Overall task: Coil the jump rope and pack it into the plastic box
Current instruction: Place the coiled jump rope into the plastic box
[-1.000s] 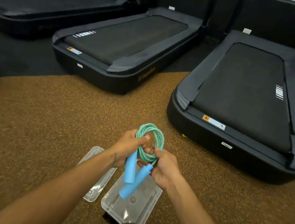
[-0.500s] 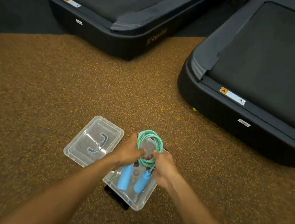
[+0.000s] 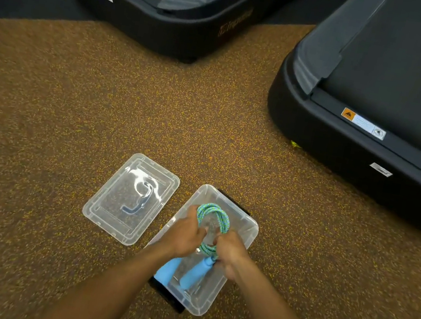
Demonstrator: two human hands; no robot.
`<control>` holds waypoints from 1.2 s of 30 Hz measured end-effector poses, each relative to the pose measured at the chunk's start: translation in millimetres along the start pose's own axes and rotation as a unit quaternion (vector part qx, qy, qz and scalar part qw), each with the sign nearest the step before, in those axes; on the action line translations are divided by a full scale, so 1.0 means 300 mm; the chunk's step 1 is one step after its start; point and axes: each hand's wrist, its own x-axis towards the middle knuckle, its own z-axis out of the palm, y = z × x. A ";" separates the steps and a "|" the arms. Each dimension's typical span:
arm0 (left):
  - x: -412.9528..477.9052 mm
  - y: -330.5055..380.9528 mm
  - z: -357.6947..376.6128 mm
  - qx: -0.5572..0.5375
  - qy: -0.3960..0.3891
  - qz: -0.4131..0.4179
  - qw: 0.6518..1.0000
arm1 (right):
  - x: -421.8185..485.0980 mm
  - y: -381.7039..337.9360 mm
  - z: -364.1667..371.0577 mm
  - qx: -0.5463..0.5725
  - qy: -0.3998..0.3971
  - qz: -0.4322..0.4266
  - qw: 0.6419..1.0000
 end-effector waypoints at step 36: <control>0.132 -0.074 0.144 0.157 0.022 -0.043 0.986 | 0.196 0.034 0.086 -0.368 0.079 -0.006 0.927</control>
